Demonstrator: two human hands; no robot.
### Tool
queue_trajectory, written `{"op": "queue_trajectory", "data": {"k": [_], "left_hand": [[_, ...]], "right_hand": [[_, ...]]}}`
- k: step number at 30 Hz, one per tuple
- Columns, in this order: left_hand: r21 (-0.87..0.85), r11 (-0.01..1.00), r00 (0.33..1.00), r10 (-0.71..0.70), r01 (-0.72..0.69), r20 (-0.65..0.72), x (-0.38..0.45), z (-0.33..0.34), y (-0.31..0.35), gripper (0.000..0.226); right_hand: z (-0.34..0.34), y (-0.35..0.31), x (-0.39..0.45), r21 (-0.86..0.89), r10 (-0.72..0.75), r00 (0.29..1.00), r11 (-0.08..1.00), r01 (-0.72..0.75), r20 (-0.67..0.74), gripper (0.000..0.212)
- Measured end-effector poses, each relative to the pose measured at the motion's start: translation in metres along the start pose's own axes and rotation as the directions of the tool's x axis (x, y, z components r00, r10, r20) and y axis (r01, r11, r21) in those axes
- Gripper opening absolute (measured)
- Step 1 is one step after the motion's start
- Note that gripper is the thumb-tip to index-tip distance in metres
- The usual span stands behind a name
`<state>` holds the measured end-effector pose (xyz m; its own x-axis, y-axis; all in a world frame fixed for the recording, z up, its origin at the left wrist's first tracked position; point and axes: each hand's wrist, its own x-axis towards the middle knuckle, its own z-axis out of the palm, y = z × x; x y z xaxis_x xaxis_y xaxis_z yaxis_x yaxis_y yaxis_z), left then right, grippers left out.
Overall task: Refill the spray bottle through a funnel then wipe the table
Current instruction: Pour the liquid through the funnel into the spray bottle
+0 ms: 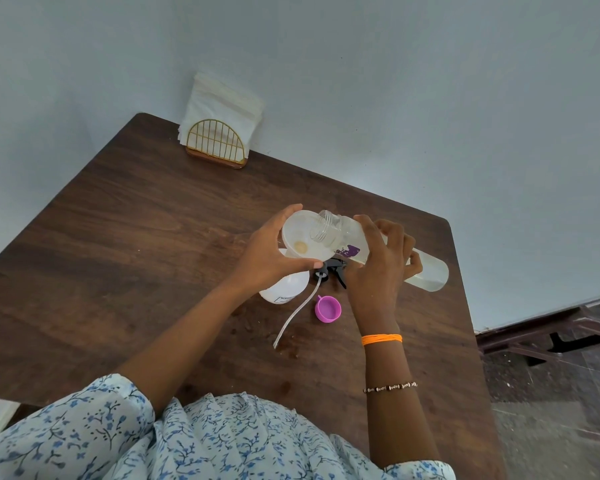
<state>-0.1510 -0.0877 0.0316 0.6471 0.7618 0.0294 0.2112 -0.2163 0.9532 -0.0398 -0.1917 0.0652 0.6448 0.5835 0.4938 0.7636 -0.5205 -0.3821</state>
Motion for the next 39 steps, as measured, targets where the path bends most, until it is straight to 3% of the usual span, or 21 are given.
{"op": "queue_trajectory", "data": {"k": [39], "left_hand": [[-0.026,1.000,1.000,-0.013,0.014,0.016,-0.0005,-0.0018,-0.0002,0.092]], "right_hand": [[0.0029,0.0030,0.0036,-0.054,-0.036,0.999,0.998,0.036,0.002,0.069]]}}
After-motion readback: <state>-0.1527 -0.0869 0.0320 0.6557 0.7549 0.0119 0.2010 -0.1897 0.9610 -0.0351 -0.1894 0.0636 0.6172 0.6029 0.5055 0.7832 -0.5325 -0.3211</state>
